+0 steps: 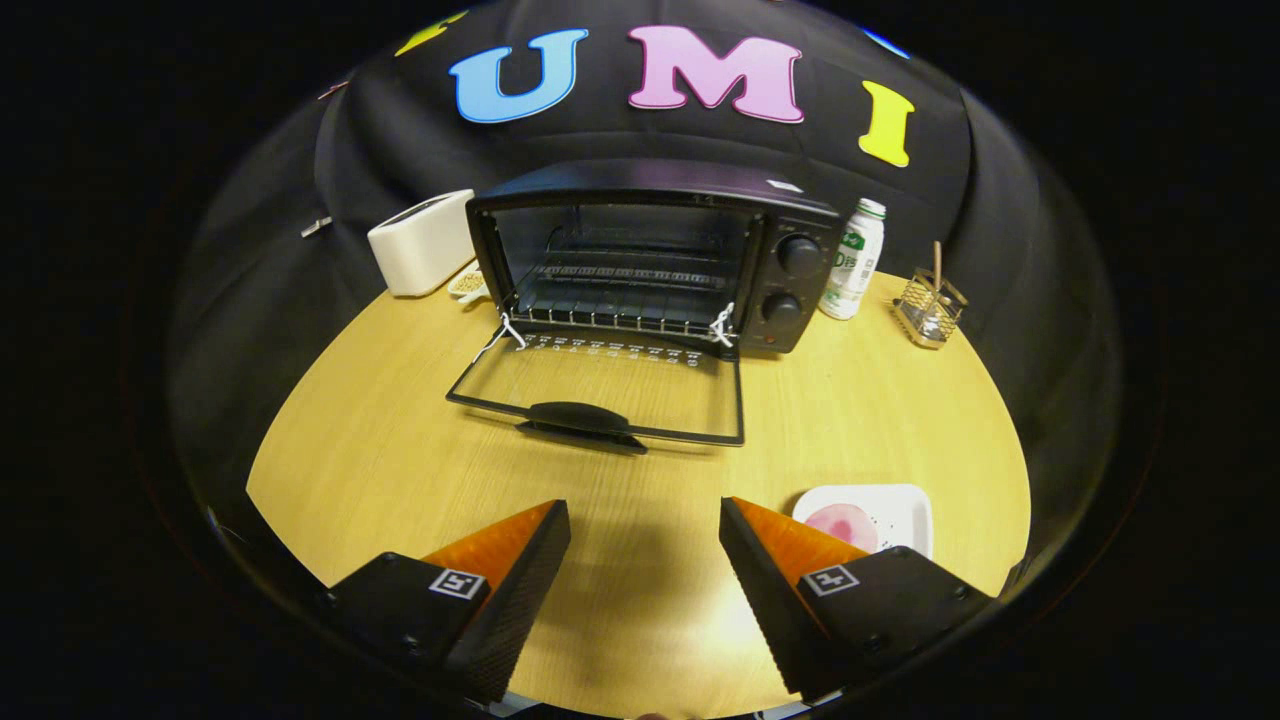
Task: Open the toaster oven, put the food inside, and close the toaster oven door.
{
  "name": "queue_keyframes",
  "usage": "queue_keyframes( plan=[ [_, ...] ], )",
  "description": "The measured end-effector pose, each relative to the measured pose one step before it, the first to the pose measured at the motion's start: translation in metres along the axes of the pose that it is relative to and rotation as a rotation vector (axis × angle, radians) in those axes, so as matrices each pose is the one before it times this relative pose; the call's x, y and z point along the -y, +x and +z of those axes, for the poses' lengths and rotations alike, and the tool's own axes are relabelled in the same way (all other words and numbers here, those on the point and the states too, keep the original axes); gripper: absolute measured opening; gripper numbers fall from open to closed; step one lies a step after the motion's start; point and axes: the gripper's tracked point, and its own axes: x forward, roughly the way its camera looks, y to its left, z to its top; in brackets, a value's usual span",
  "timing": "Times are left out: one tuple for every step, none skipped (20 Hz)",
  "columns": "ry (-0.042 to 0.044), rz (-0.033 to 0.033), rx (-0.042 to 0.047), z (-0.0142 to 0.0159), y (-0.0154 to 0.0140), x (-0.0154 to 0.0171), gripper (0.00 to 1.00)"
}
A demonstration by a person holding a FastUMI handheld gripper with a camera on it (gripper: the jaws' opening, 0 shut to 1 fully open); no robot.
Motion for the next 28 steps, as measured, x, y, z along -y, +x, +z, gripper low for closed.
queue_keyframes(
  plan=[
    [-0.00593, 0.00016, 0.00667, 0.00156, -0.01102, 0.00821, 0.99],
    [-0.00388, -0.00232, 0.0036, -0.00006, -0.01008, 0.00864, 0.99],
    [0.00358, 0.00545, -0.00879, -0.00177, -0.00973, 0.00727, 0.99],
    [0.01102, 0.00381, -0.01231, -0.00336, -0.00929, 0.00732, 0.99],
    [0.01059, 0.00636, -0.02019, -0.00582, -0.00769, 0.00805, 0.99],
    [0.01023, 0.00559, -0.02115, -0.00608, -0.00734, 0.0071, 0.99],
    [0.00585, 0.00263, -0.01484, -0.00402, -0.00433, 0.00937, 0.99],
    [0.00216, -0.00363, -0.01019, -0.00239, -0.00417, 0.01191, 0.99],
    [0.00112, -0.00539, -0.00897, -0.00199, -0.00322, 0.01299, 0.99],
    [-0.00099, -0.00231, -0.01141, -0.00201, -0.00086, 0.0126, 0.99],
    [-0.00148, -0.00285, -0.01455, -0.00295, 0.00136, 0.01401, 0.99],
    [0.00179, -0.00638, -0.01606, -0.00215, 0.00251, 0.01574, 0.99],
    [0.00557, -0.00718, -0.01873, -0.00213, 0.00245, 0.01634, 0.99],
    [0.01096, -0.00284, -0.01362, 0.00132, 0.00282, 0.01529, 0.99],
    [0.00995, 0.00034, -0.00945, 0.00144, 0.00297, 0.0152, 0.99],
    [0.00875, -0.00319, -0.00985, 0.00129, 0.00395, 0.01463, 0.99],
    [0.00695, 0.00012, -0.01564, 0.00063, 0.00516, 0.01393, 0.99],
    [0.00813, 0.00711, -0.01843, -0.00053, 0.00593, 0.01187, 0.99],
    [0.00849, 0.00582, -0.02034, -0.00133, 0.00735, 0.011, 0.99],
    [0.00816, 0.00725, -0.02203, -0.00195, 0.00925, 0.00998, 0.99],
    [0.00681, 0.00787, -0.0273, -0.00345, 0.00985, 0.00875, 0.99],
    [0.00768, 0.0028, -0.03202, -0.00537, 0.00963, 0.00855, 0.99],
    [0.00575, 0.00013, -0.02947, -0.00706, 0.00898, 0.00863, 0.99],
    [0.01167, -0.00233, -0.03763, -0.00665, 0.01023, 0.00726, 0.99],
    [0.02019, 0.00894, -0.04315, -0.00746, 0.01068, 0.00394, 0.99],
    [0.02443, 0.01427, -0.03764, -0.00552, 0.00881, 0.00234, 0.99],
    [0.00929, 0.01522, -0.02288, -0.00276, 0.00664, -0.00004, 0.99],
    [-0.01188, 0.00526, -0.0143, -0.00257, 0.00507, 0.00072, 0.98]
  ],
)
